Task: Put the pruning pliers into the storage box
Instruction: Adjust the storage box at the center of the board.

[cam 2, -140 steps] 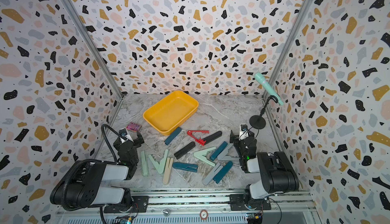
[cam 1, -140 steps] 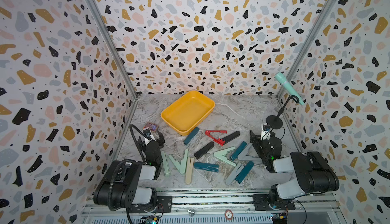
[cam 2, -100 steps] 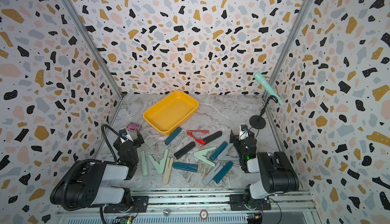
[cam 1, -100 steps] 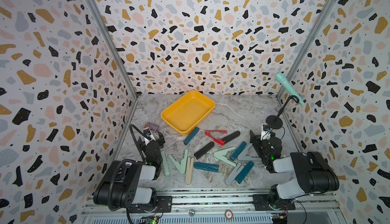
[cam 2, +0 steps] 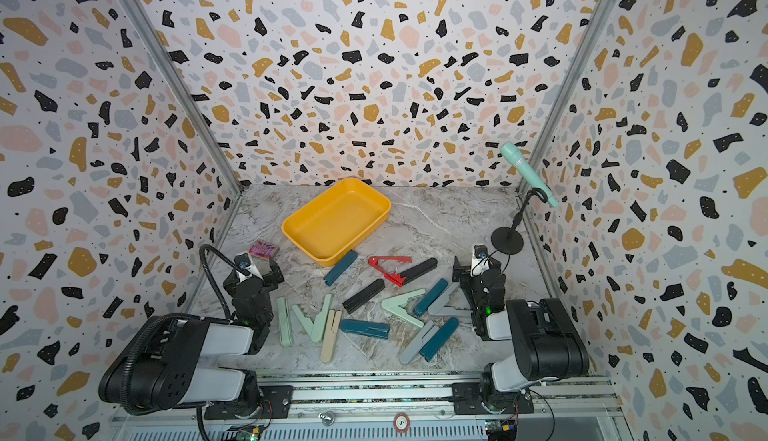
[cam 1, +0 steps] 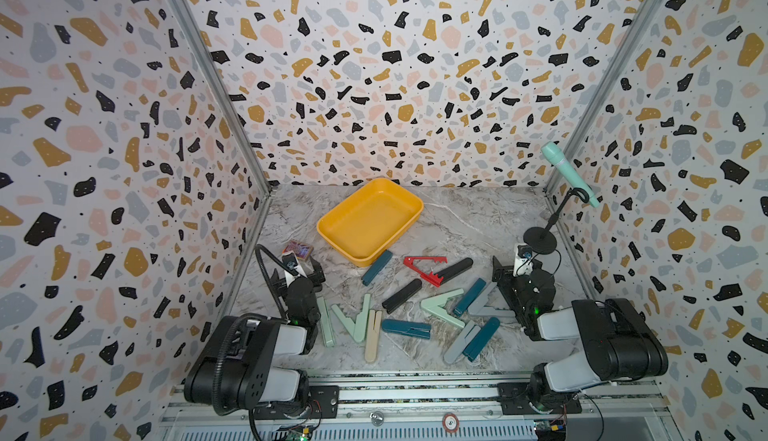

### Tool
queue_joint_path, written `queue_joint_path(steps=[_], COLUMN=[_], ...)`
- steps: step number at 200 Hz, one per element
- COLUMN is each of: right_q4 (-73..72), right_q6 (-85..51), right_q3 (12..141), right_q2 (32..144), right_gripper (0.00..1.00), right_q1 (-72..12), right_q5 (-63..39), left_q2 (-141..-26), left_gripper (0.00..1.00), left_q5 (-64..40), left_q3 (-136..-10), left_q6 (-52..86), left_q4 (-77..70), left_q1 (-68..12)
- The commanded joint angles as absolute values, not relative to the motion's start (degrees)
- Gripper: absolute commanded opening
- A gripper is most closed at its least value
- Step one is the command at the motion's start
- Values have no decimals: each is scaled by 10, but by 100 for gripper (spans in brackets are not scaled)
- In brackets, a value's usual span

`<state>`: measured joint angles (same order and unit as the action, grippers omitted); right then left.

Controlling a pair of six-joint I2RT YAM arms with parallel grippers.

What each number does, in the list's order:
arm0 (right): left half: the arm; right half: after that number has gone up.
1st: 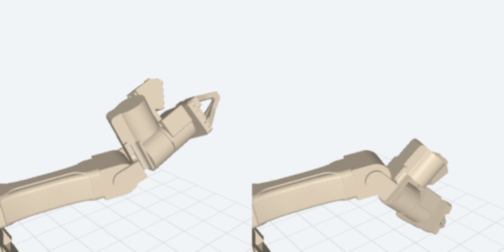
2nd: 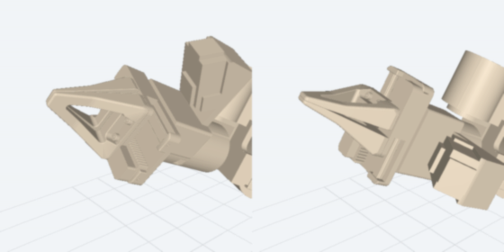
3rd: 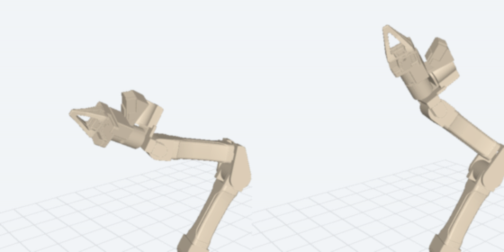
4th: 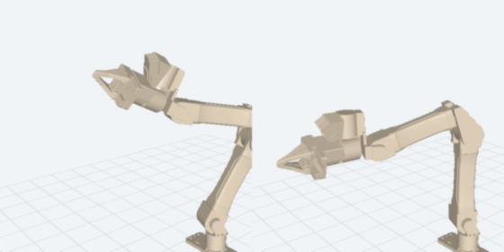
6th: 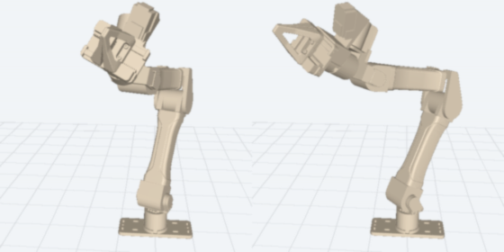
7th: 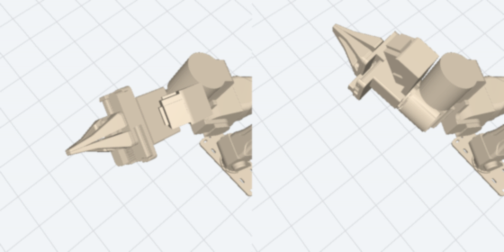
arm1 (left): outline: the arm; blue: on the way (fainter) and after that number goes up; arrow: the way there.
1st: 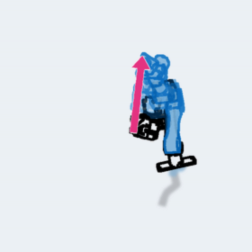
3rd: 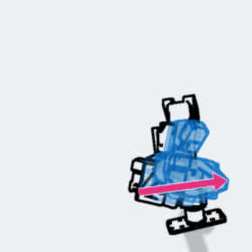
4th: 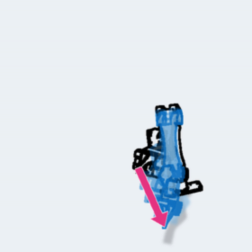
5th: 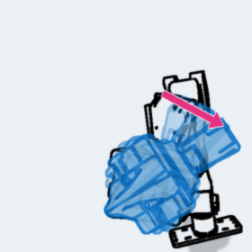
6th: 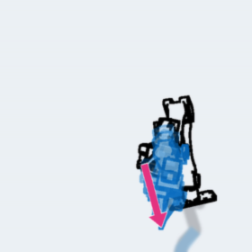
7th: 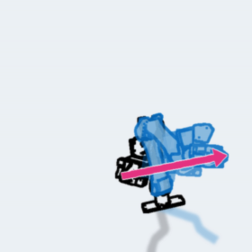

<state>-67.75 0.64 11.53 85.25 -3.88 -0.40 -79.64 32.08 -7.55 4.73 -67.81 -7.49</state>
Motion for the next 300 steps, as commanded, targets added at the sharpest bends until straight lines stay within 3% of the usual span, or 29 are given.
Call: queue_joint_path(steps=[1, 88, 107, 123, 159, 200, 270, 300], right_q4=[-690, -690, -694, -607, -373, -304, -197, -191], right_q6=[10, 10, 5, -8, -43, -125, -114, -121], right_q3=[130, 128, 127, 155, 250, 275, 321, 321], right_q2=[853, 851, 848, 810, 724, 708, 709, 709], right_gripper=[99, 99, 99, 99, 100, 100, 100, 100], right_q1=[-39, -39, -39, -33, -18, -25, -56, -55], right_q5=[-2, -2, 0, 14, -22, -88, -49, -48], left_q2=[-797, -791, -746, -700, -626, -699, -856, -917], left_gripper=[99, 100, 100, 100, 99, 99, 99, 94], left_q5=[328, 329, 332, 339, 316, 345, 267, 251], left_q3=[-79, -82, -158, -224, -257, -351, -477, -543], left_q6=[48, 47, 49, 77, 172, 210, 280, 290], left_q4=[-711, -715, -547, -411, -325, -180, -132, -83], left_q1=[-76, -76, -76, -76, -82, -138, -162, -163])
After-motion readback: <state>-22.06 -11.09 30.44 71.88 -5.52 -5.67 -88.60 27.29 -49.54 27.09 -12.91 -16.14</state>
